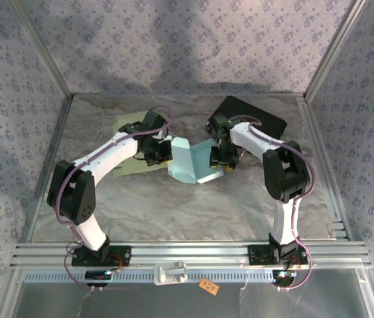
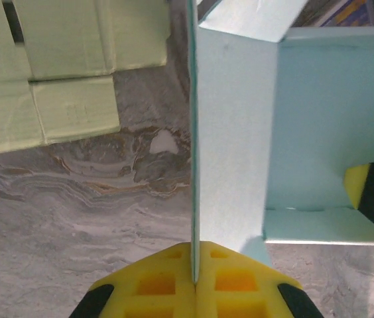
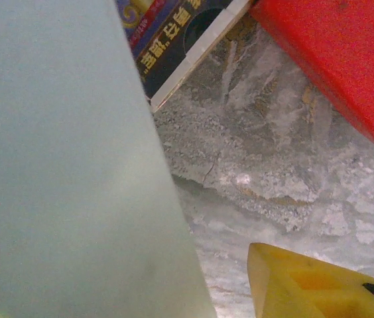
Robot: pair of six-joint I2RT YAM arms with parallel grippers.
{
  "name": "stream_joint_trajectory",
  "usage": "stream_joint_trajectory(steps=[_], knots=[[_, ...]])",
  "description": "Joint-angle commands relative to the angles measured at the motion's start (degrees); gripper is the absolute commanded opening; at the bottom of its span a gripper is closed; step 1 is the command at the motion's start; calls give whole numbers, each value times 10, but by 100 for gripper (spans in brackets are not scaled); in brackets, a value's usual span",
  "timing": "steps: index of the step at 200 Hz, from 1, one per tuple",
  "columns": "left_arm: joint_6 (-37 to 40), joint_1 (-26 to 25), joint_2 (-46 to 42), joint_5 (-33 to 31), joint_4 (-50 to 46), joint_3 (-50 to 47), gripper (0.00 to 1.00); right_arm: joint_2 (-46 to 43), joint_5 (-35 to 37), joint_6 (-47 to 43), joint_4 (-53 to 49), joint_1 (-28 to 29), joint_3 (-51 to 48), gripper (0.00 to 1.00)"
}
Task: Fold the paper box
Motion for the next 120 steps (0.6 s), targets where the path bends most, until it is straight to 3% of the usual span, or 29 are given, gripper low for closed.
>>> stream_joint_trajectory(steps=[1,48,80,102,120], knots=[[57,-9,-6,-46,-107,50,0,-64,0,44,-13,9,14,52],[181,-24,5,-85,-246,142,0,-162,28,151,-6,49,11,54],[270,-73,18,-199,-313,203,0,-212,24,180,18,36,8,51],[322,-103,22,-269,-321,213,0,-235,-5,170,60,19,8,44],[385,-118,16,-283,-304,213,0,-251,-28,104,123,16,-6,40]])
